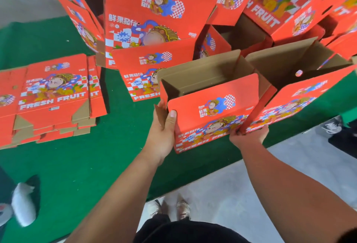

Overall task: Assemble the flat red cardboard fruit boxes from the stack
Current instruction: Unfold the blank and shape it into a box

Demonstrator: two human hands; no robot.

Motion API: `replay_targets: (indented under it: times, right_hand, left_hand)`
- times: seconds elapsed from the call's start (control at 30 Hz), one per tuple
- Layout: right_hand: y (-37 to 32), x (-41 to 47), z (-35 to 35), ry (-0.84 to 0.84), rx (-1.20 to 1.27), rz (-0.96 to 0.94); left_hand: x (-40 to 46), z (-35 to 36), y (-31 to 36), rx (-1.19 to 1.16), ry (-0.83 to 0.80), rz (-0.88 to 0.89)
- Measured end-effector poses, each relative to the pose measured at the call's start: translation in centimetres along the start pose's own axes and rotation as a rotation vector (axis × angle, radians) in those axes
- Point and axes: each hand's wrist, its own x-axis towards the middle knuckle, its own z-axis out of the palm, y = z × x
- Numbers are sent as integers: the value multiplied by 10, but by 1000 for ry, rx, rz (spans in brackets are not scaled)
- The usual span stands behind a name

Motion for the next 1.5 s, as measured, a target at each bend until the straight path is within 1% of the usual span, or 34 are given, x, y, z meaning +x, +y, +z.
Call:
replay_targets:
  times: [0.1, 0.17, 0.3, 0.37, 0.4, 0.53, 0.6, 0.67, 0.77, 0.83, 0.93, 1.0, 1.03, 1.1, 1.13, 1.17, 1.2, 1.3, 1.37, 1.43, 1.5]
  right_hand:
    - [-3, 6, 2, -2, -21, 36]
    - [-4, 6, 5, -33, -47, 66]
    - [2, 6, 5, -55, -162, 28]
    - [4, 10, 1, -92, -222, -45]
    - [2, 12, 0, -131, -207, -70]
    - [-7, 21, 3, -126, -75, -56]
    - [-7, 24, 2, -191, -24, -63]
    - [-5, 21, -2, -237, -16, -78]
    - [-5, 17, -11, -256, -30, -119]
    - [-7, 22, -17, -299, -25, -148]
    - [-15, 28, -17, -351, -83, -176]
    - [-26, 31, -12, -334, -119, -178]
    - [-32, 33, -7, -287, -175, -185]
    - [-39, 37, 7, -125, -333, -174]
    - [-39, 37, 14, -28, -344, -130]
    - [-36, 33, 22, 26, -352, -82]
    - [-30, 27, 27, 26, -348, -34]
    - [-1, 0, 28, -11, -390, -6]
    - [13, -13, 21, -98, -300, 12]
    - [11, -17, 24, -201, -209, -7]
    - [0, -13, 33, -212, -128, -89]
  left_hand:
    - [1, 4, 4, 11, -22, -2]
    - [3, 5, 5, 13, -36, 6]
    - [8, 5, 5, 2, -21, 13]
    - [11, 5, 5, -11, -19, 24]
    - [12, 6, 4, -13, -23, 29]
    - [12, 9, 8, 10, -31, 58]
    - [12, 9, 11, 19, -24, 75]
    - [12, 6, 14, 36, -25, 91]
    - [11, 1, 15, 50, -32, 106]
    - [11, -1, 16, 38, -25, 97]
    - [14, 1, 18, -2, -4, 77]
    - [15, 8, 20, -20, 1, 58]
    - [17, 12, 20, -26, 1, 53]
    - [22, 22, 17, -44, 15, 47]
    - [25, 26, 15, -38, 30, 45]
    - [27, 31, 13, -20, 41, 47]
    - [29, 35, 11, -2, 47, 46]
    - [32, 49, 9, 23, 6, 58]
    - [31, 60, 13, 12, -58, 84]
    - [30, 74, 21, 26, -99, 105]
    - [37, 88, 28, 131, -157, 133]
